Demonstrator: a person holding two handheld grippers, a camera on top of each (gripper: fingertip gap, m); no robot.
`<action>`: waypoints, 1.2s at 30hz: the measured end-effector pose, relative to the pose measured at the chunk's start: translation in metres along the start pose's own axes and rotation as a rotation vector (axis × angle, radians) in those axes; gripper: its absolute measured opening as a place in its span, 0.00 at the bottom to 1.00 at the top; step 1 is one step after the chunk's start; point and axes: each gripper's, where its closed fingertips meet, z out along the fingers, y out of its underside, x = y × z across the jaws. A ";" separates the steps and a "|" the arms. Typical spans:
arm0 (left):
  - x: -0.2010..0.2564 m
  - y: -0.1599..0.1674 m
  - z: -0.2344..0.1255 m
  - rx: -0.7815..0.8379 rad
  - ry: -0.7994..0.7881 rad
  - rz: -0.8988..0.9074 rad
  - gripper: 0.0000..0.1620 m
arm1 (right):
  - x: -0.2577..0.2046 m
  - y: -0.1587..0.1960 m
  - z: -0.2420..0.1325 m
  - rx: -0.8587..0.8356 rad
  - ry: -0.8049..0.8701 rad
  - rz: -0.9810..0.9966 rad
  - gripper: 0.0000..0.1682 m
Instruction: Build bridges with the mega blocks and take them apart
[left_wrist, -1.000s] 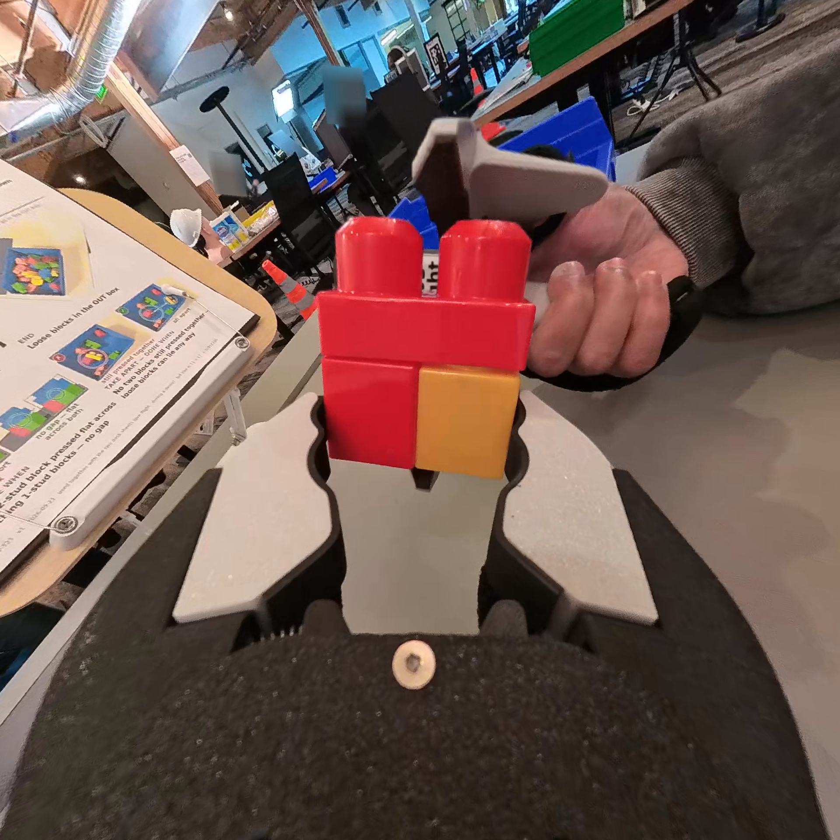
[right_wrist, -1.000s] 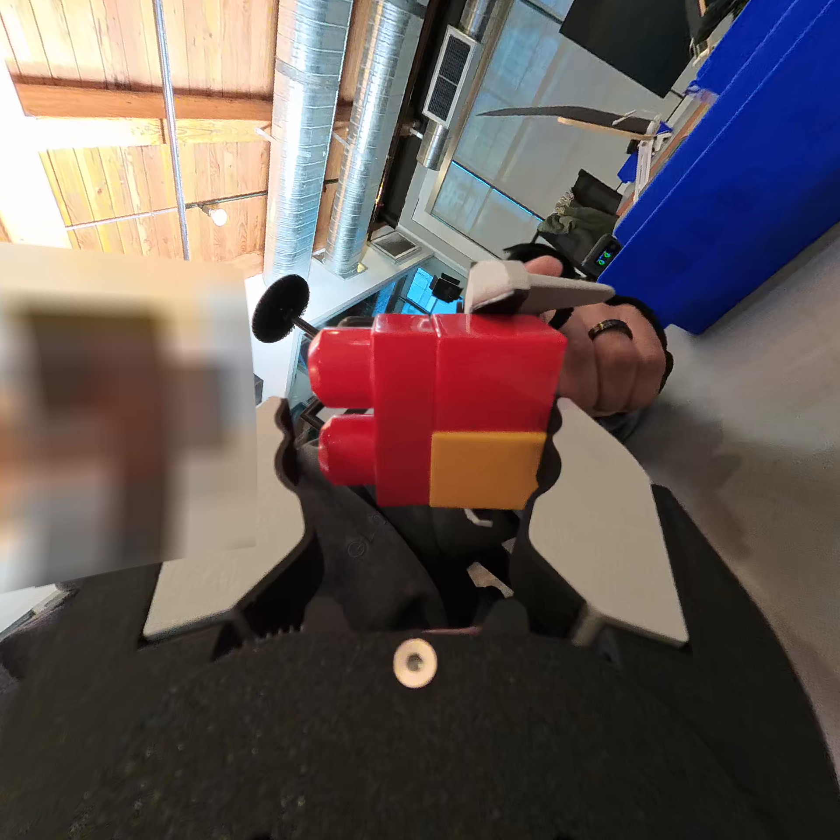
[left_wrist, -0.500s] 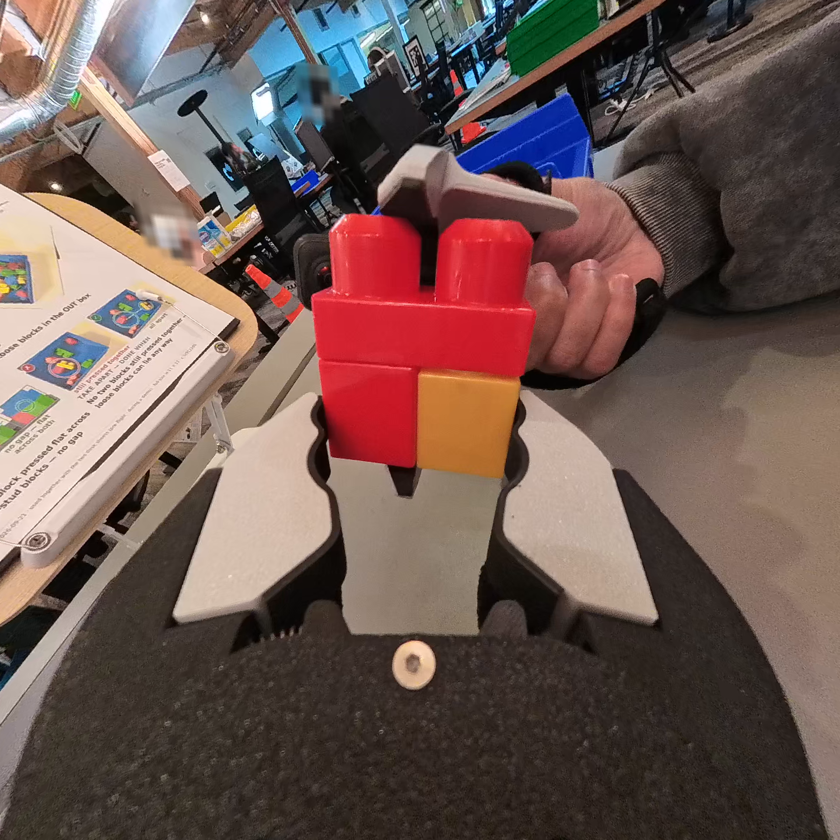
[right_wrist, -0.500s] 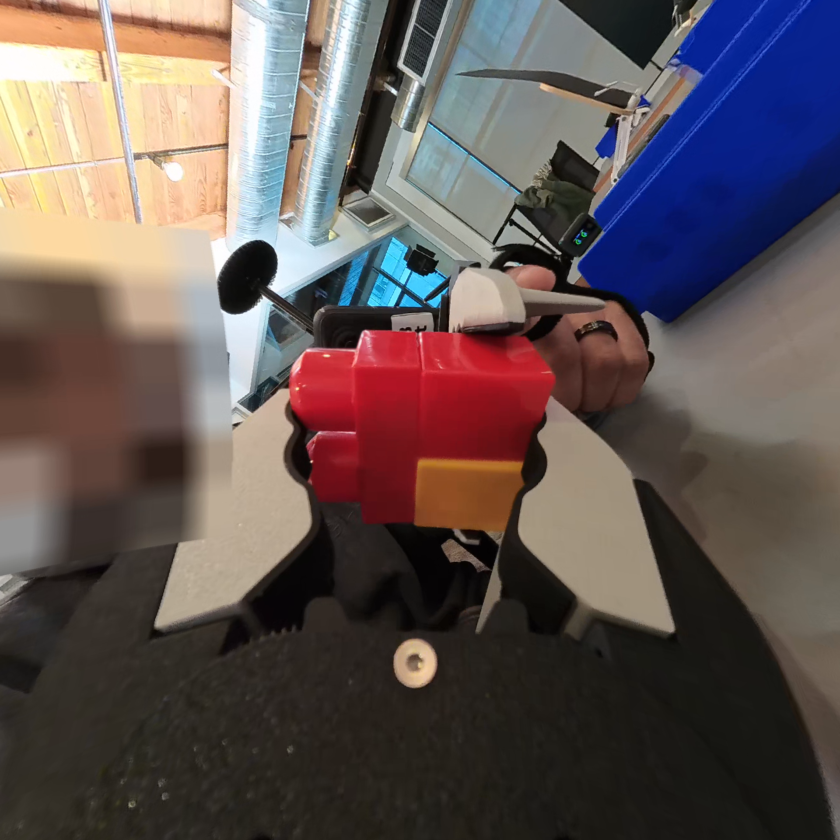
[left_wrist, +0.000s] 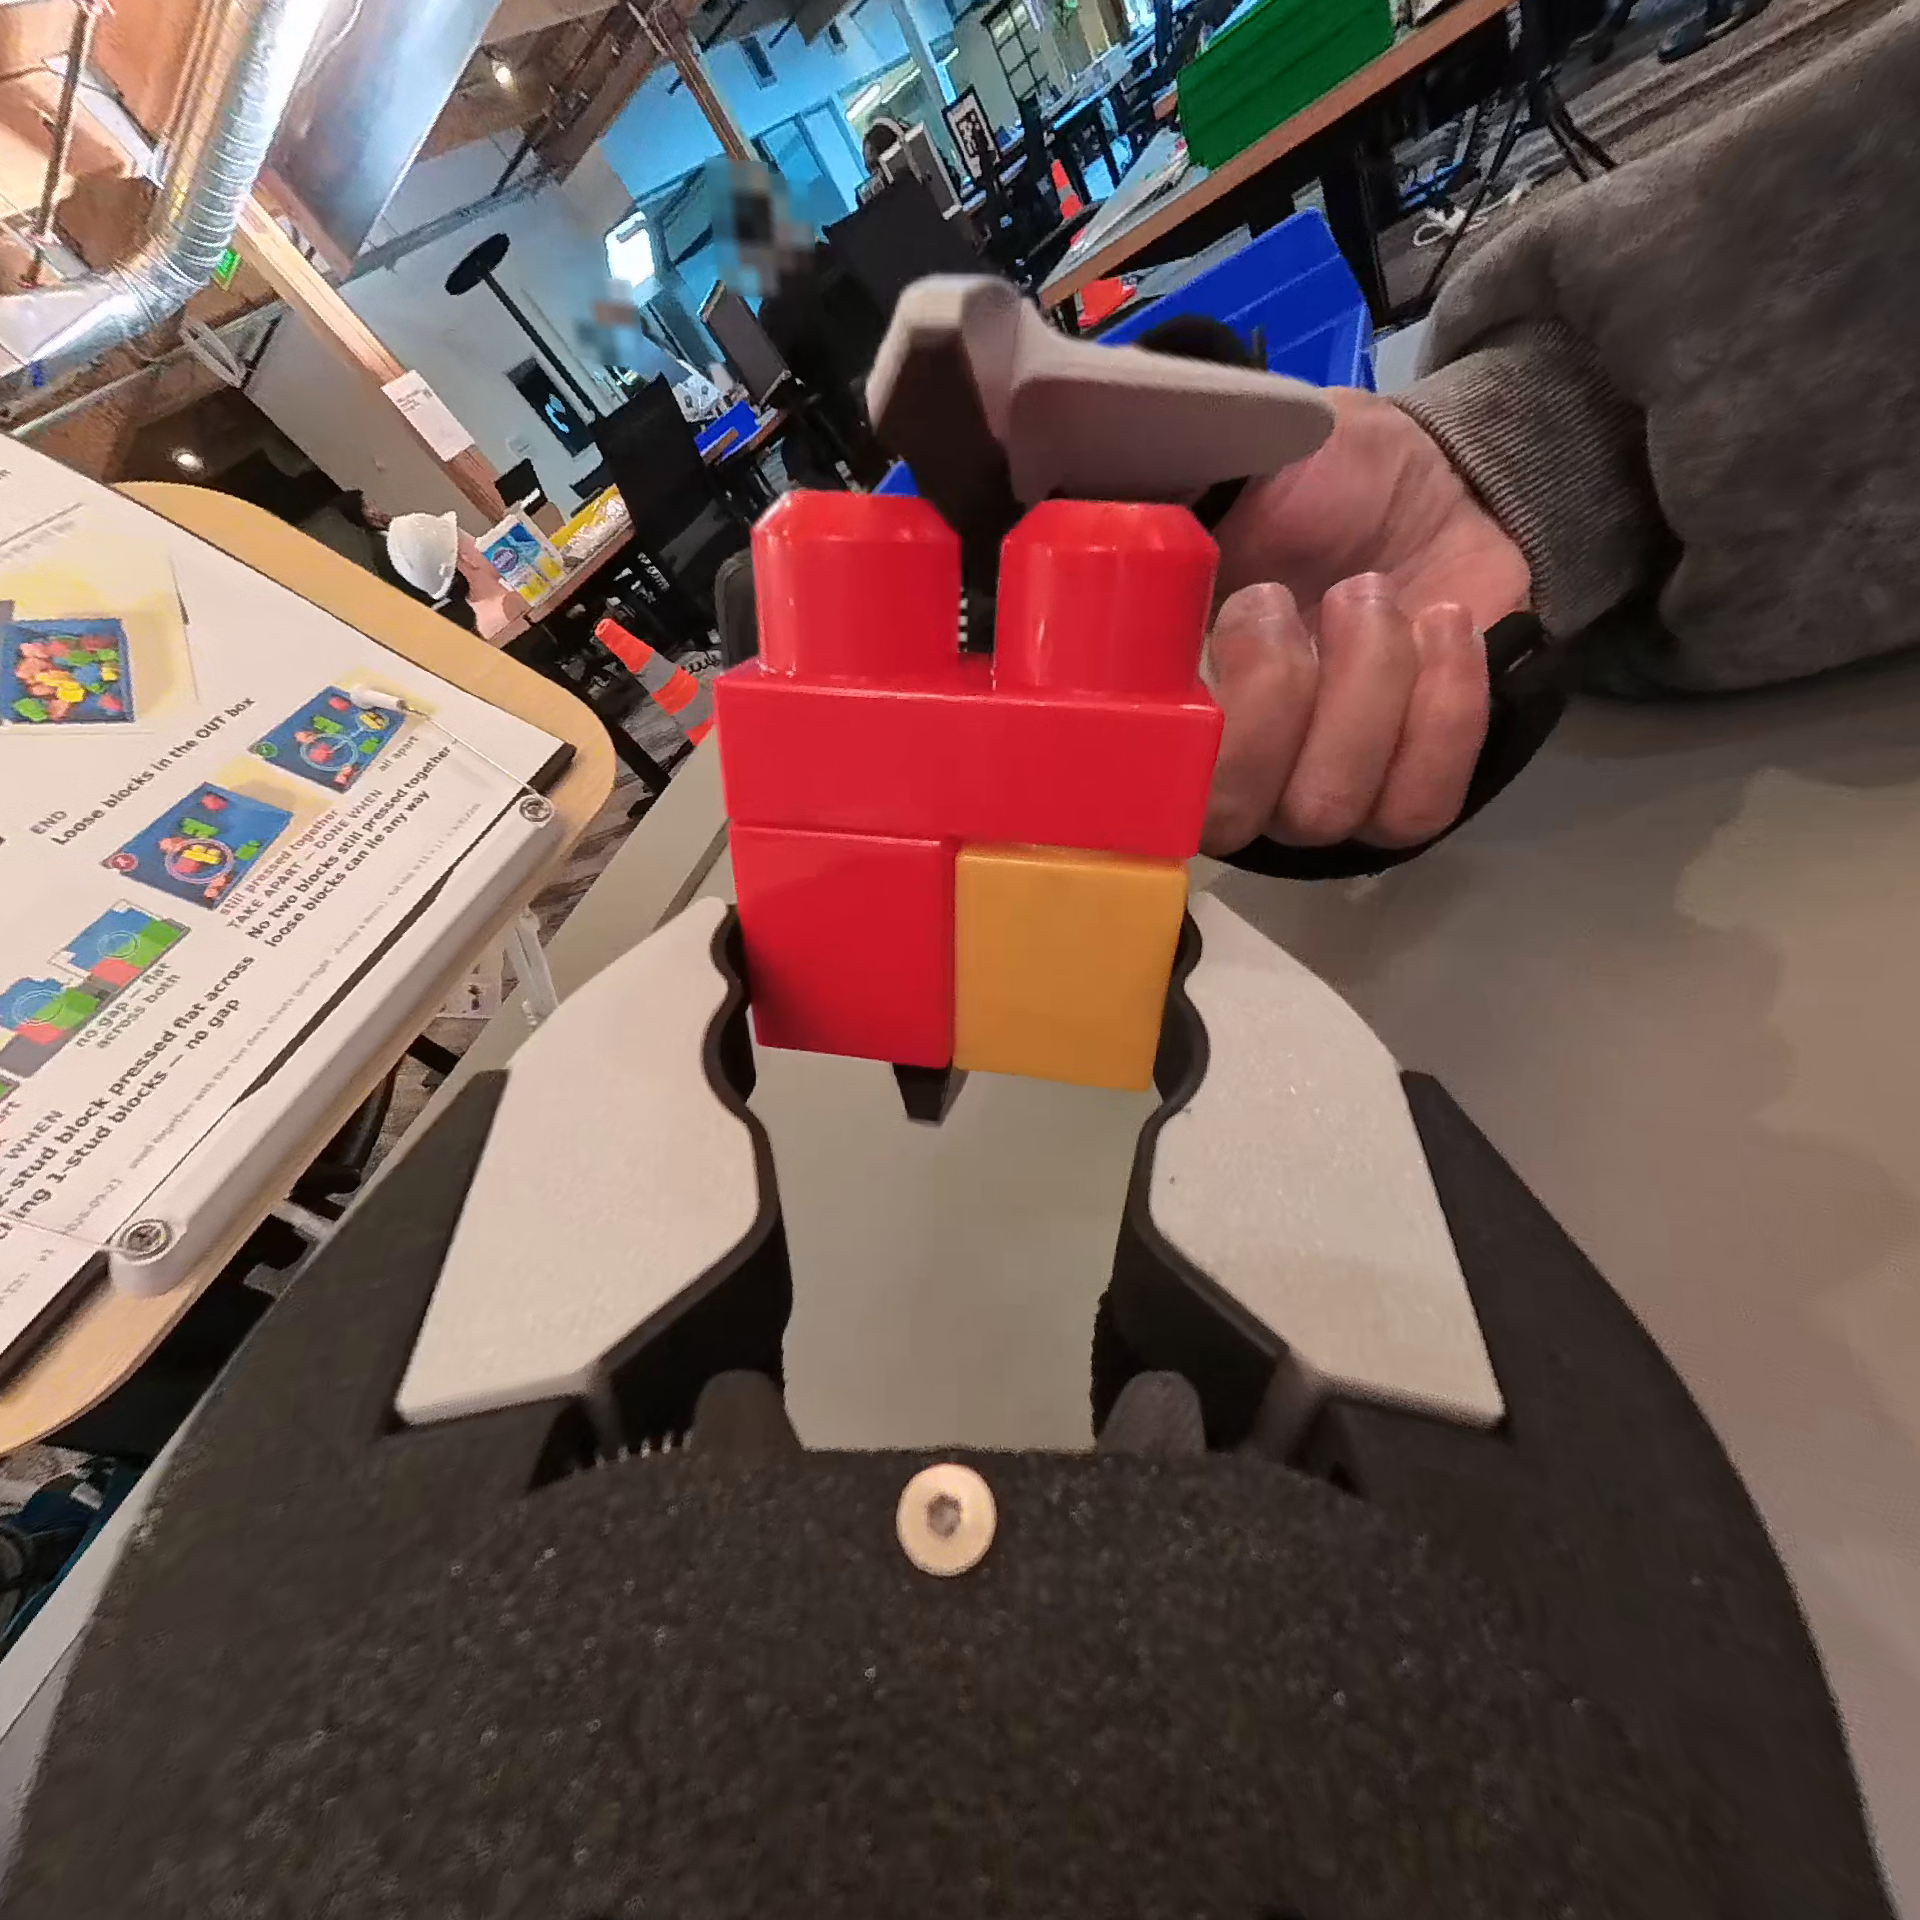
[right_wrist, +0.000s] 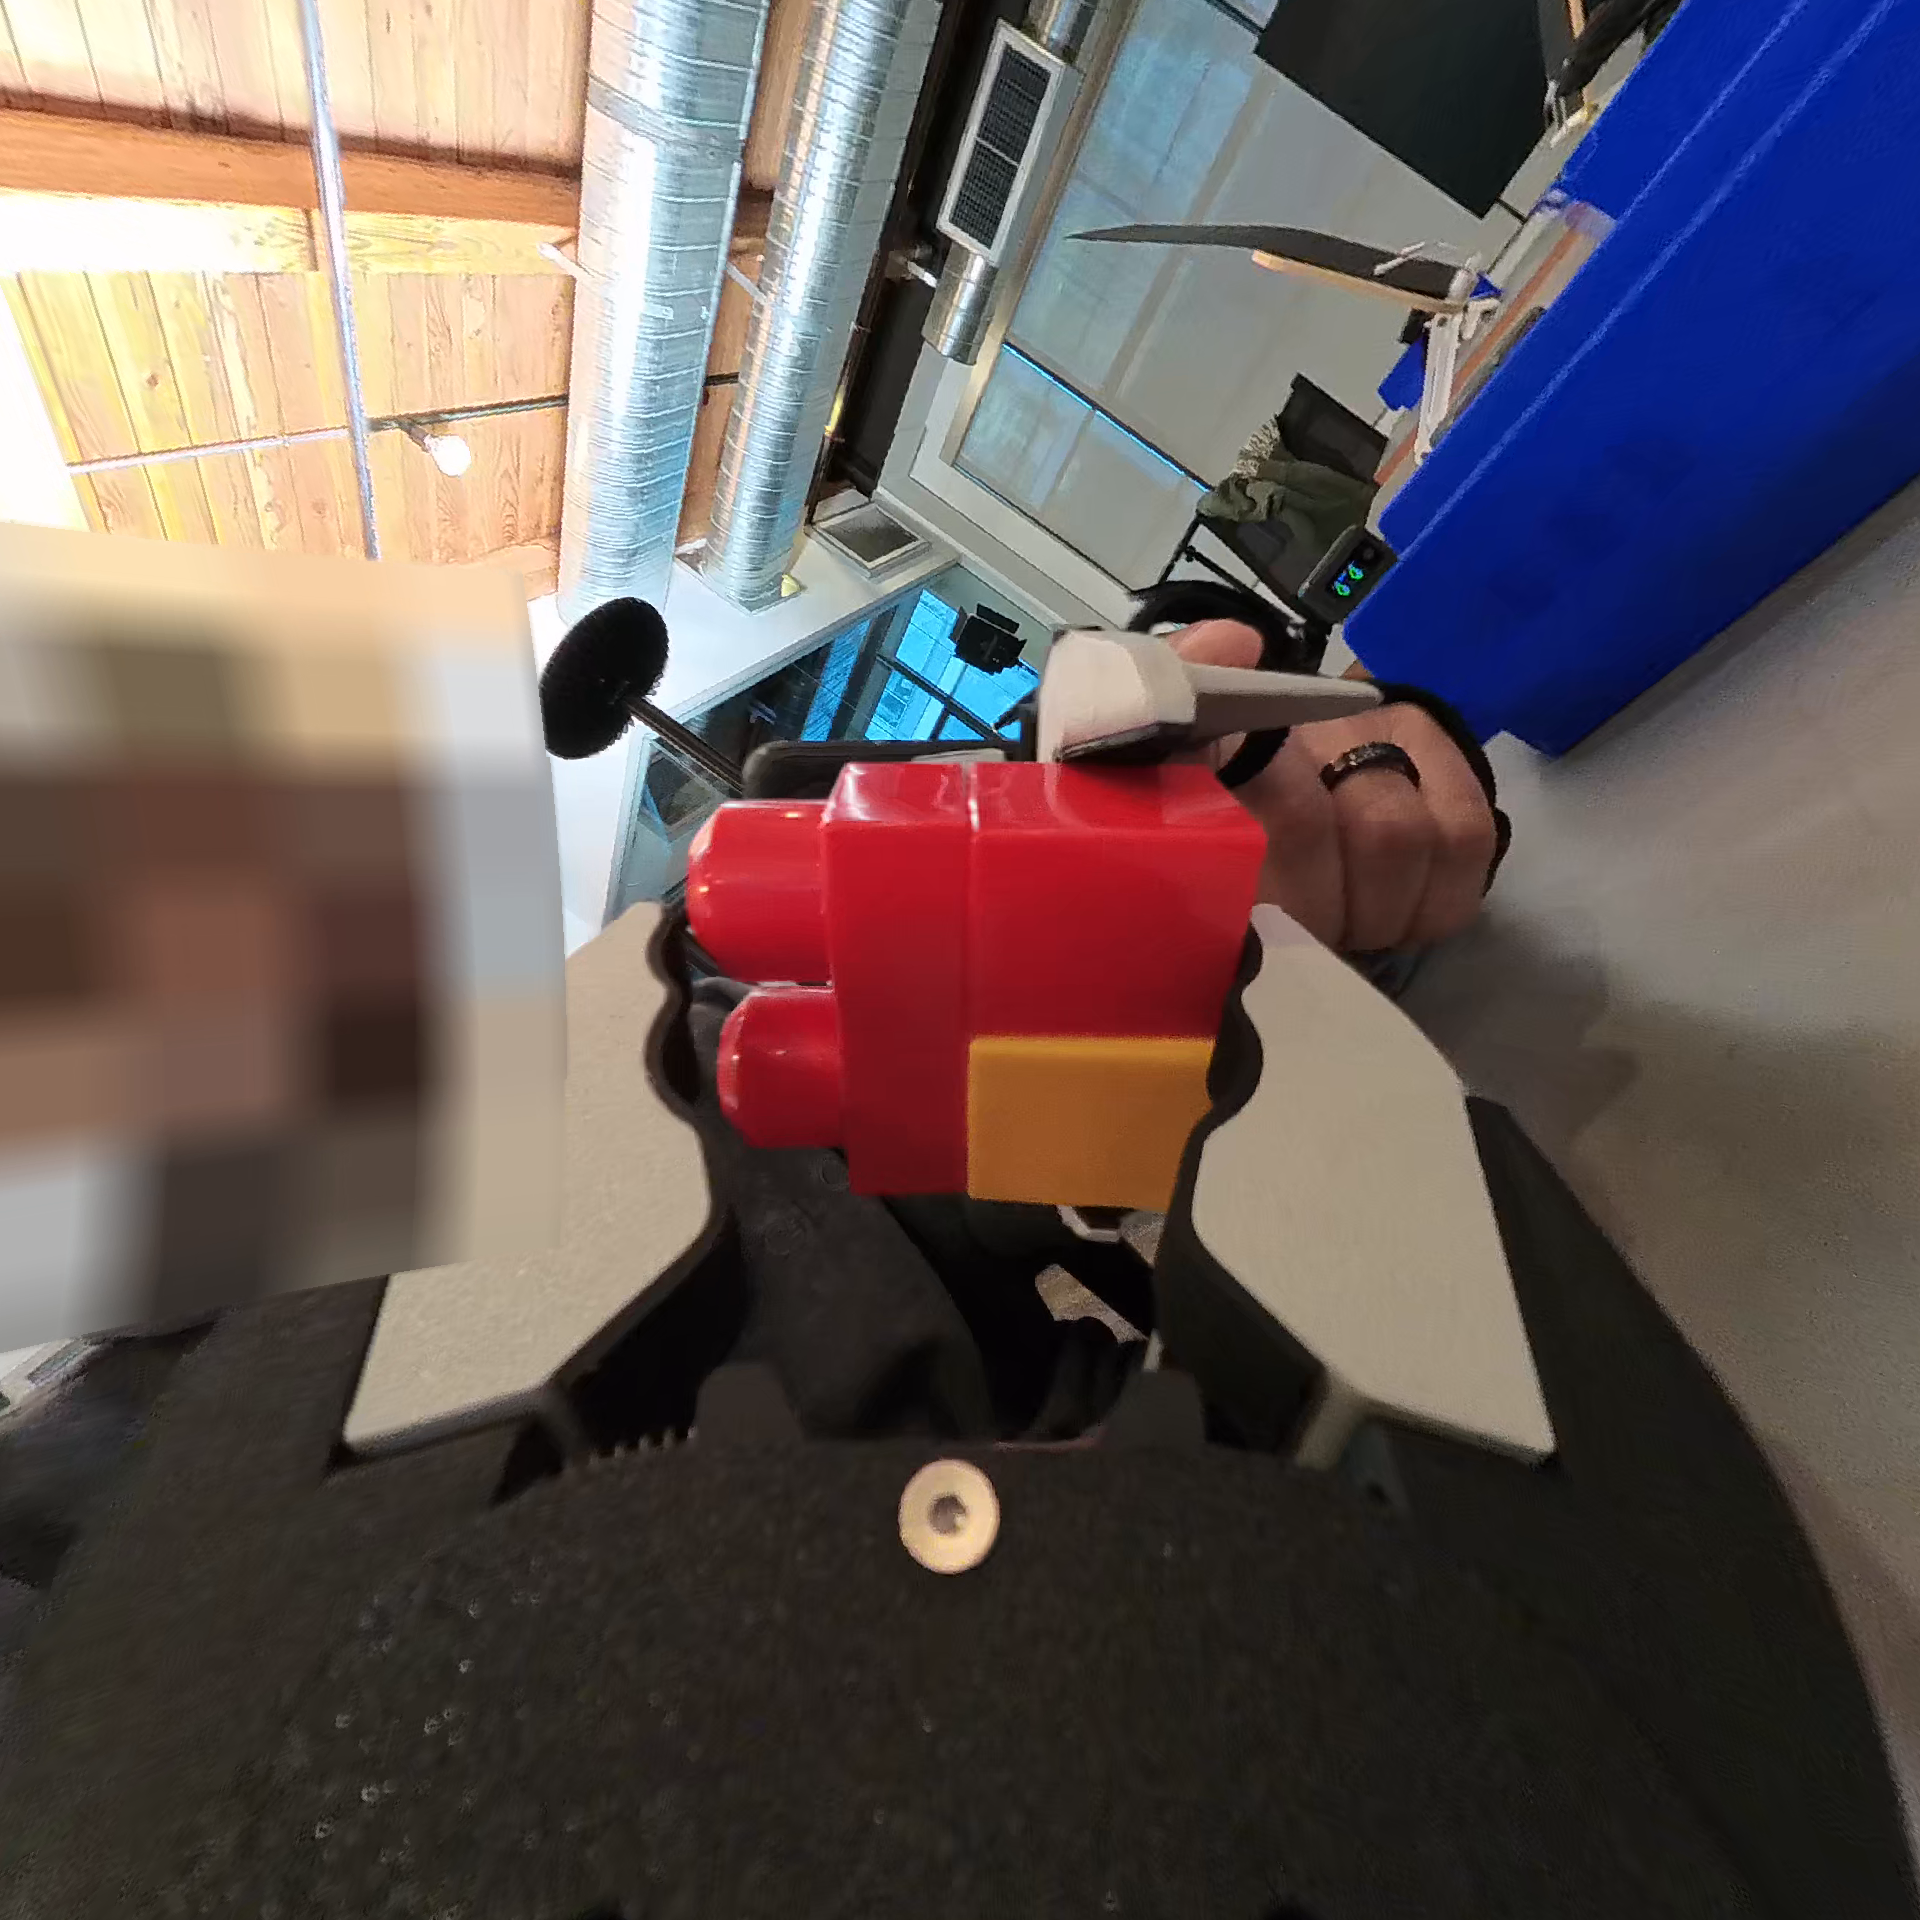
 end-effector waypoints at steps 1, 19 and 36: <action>0.001 0.001 0.001 -0.005 0.001 0.006 0.47 | 0.001 0.001 -0.001 -0.005 0.008 0.000 0.57; -0.007 0.002 0.001 0.022 -0.054 -0.012 0.47 | 0.005 0.018 0.001 -0.085 0.039 -0.051 0.58; -0.011 0.010 0.003 -0.033 -0.071 -0.002 0.47 | 0.013 0.013 0.000 -0.059 0.109 -0.058 0.57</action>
